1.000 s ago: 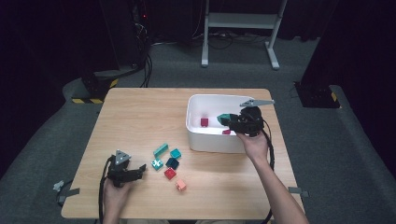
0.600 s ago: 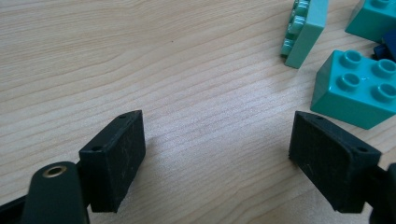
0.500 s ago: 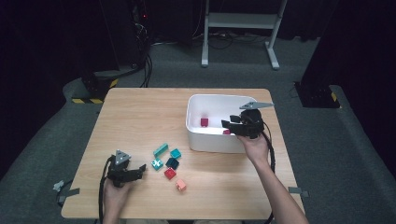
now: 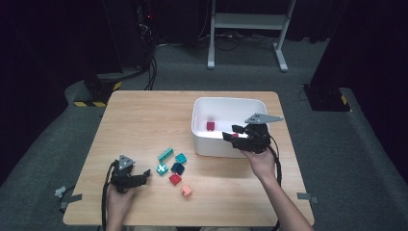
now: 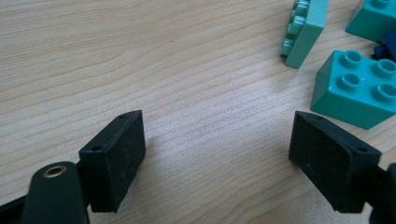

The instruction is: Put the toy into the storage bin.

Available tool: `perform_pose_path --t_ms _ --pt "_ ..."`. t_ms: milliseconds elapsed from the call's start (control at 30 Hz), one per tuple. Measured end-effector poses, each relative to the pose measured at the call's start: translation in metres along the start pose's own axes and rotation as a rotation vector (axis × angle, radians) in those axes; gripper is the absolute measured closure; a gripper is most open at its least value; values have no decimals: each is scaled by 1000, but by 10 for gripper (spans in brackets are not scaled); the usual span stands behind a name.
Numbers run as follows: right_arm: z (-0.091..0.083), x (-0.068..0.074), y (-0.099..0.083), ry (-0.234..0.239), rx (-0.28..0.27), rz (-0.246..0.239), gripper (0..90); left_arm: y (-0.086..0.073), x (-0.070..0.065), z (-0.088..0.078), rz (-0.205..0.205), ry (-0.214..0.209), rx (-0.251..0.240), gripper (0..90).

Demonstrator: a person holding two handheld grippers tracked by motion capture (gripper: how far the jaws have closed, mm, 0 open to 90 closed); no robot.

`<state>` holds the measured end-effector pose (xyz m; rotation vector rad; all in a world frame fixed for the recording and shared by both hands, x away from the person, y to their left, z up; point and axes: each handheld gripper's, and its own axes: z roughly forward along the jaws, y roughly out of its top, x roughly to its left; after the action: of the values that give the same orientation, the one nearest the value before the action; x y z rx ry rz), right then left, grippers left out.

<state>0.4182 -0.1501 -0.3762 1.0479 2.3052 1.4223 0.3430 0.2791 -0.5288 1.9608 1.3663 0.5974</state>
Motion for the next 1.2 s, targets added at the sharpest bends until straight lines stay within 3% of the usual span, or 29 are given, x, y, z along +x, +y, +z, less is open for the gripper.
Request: perform_pose_path --t_ms 233,633,900,1200 --pt "-5 14 -4 47 -33 -25 475 0 0 0 0 0 0 187" --pt "9 38 -19 90 -16 -82 489 0 0 0 1 0 1 187" --pt "18 46 -30 114 -18 -76 495 0 0 0 0 -1 1 187" --pt "30 55 -51 126 19 -86 488 0 0 0 0 0 1 187"
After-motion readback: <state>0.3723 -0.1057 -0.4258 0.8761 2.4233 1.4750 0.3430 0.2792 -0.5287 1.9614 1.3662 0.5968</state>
